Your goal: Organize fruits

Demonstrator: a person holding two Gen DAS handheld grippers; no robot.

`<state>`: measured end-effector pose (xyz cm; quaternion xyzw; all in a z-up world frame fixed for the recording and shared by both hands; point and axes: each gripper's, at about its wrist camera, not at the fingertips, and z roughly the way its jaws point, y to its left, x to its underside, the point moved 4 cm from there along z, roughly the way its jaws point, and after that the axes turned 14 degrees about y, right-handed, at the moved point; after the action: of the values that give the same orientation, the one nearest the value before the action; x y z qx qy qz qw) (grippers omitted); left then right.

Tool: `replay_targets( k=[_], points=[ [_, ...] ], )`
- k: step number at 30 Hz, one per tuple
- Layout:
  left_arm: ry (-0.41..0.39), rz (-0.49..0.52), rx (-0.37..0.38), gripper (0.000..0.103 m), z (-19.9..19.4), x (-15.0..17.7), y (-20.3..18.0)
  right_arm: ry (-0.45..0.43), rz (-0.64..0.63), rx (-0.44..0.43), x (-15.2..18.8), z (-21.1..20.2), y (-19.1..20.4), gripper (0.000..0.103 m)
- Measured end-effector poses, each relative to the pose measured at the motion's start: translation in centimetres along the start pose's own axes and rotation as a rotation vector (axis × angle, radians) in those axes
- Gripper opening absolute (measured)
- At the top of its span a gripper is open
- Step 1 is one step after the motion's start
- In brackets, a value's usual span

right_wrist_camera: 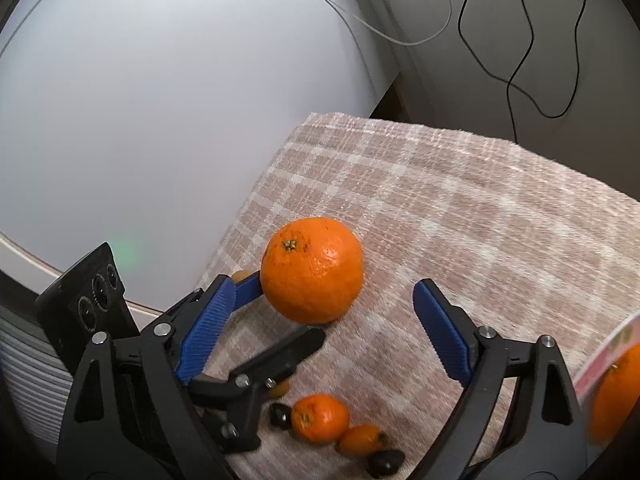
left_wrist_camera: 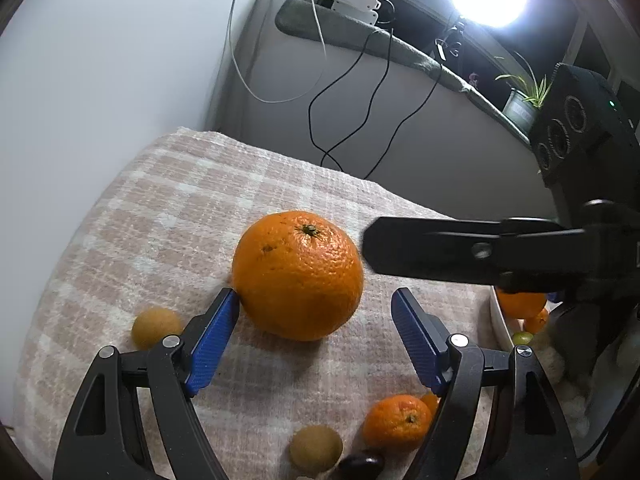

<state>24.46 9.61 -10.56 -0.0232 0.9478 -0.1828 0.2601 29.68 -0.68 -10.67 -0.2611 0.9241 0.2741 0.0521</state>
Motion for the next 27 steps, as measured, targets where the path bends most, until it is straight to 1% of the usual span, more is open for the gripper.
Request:
replay_targets(
  k=[9, 11, 16, 18, 20, 23, 27],
  points=[
    [0.018, -0.035, 0.023, 0.079, 0.7, -0.4, 1.1, 0.034, 0.036, -0.03, -1.2, 2.3, -0.9, 0.091],
    [0.022, -0.03, 0.02, 0.079, 0.9, -0.4, 1.0, 0.043, 0.035, -0.036, -1.3, 2.8, -0.9, 0.082],
    [0.028, -0.028, 0.021, 0.078, 1.0, -0.4, 1.0, 0.055, 0.042, -0.064, -1.5, 3.5, -0.9, 0.079],
    [0.029, -0.032, 0.025, 0.076, 1.1, -0.6, 1.0, 0.058, 0.045, -0.088, -1.5, 3.6, -0.8, 0.075],
    [0.027, -0.038, 0.021, 0.074, 1.1, -0.5, 1.2, 0.059, 0.047, -0.107, -1.6, 3.8, -0.6, 0.068],
    [0.023, -0.041, 0.021, 0.072, 1.0, -0.4, 1.4, 0.055, 0.037, -0.088, -1.6, 3.8, -0.3, 0.068],
    [0.018, -0.037, 0.018, 0.072, 0.7, -0.2, 1.3, 0.057, 0.035, -0.086, -1.5, 3.6, -0.3, 0.068]
  ],
)
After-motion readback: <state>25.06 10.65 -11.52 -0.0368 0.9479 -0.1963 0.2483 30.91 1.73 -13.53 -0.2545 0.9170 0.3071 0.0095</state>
